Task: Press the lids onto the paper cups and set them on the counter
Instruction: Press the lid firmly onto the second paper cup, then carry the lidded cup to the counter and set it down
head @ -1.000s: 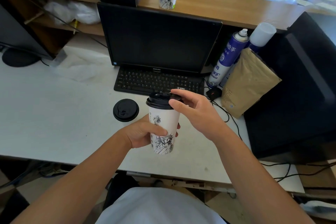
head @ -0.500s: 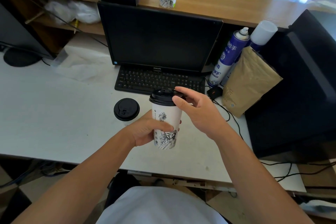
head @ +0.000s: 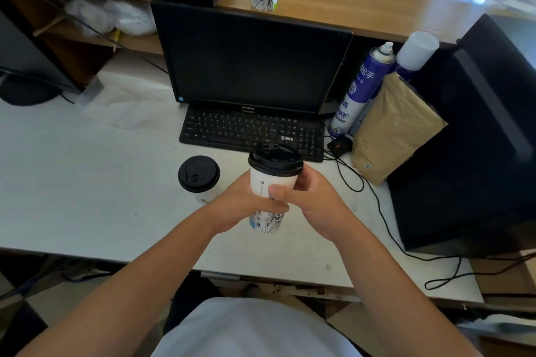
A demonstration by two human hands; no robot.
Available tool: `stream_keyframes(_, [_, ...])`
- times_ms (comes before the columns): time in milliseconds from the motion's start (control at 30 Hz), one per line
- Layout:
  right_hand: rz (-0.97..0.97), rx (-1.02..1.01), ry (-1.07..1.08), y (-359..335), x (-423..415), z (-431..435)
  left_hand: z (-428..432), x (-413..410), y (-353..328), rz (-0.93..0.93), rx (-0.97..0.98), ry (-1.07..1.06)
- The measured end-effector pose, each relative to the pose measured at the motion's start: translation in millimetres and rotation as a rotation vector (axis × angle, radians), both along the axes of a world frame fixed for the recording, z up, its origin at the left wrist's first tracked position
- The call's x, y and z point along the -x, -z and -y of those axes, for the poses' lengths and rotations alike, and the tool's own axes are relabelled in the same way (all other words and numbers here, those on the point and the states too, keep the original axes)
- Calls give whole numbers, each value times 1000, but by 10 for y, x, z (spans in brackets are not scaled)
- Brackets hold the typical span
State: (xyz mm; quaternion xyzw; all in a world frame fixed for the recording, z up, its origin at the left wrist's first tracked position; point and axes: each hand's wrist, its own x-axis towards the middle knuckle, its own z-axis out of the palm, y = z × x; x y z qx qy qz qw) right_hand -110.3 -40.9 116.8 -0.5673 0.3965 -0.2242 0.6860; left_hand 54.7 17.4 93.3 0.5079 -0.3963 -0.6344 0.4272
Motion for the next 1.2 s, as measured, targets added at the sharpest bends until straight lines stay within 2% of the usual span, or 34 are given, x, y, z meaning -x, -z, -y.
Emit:
stream_keyframes(200, [1, -55, 170, 150, 29, 40, -87, 28, 339, 370, 4, -139])
stream_keyframes(433, [-47, -88, 238, 312, 31, 137, -301, -41, 1087, 839, -15, -31])
stream_keyframes(567, [-59, -154, 258, 433, 9, 178, -422, -134, 1596, 1178, 9, 78])
stream_keyframes(667, [-100, -158, 243, 515, -4, 176, -508, -159, 1915, 1330, 59, 176])
stream_keyframes(833, [-221, -95, 193, 624, -26, 185, -547, -99, 2076, 1448, 137, 113])
stream_keyframes(1000, [-336, 42, 115, 558, -86, 256, -556, -90, 2088, 1446, 114, 92])
stream_keyframes(1100, [-453, 287, 3, 411, -146, 321, -561, -95, 2107, 1445, 109, 92])
stream_keyframes(1200, [-609, 677, -101, 243, -193, 452, -561, -98, 2117, 1445, 113, 94])
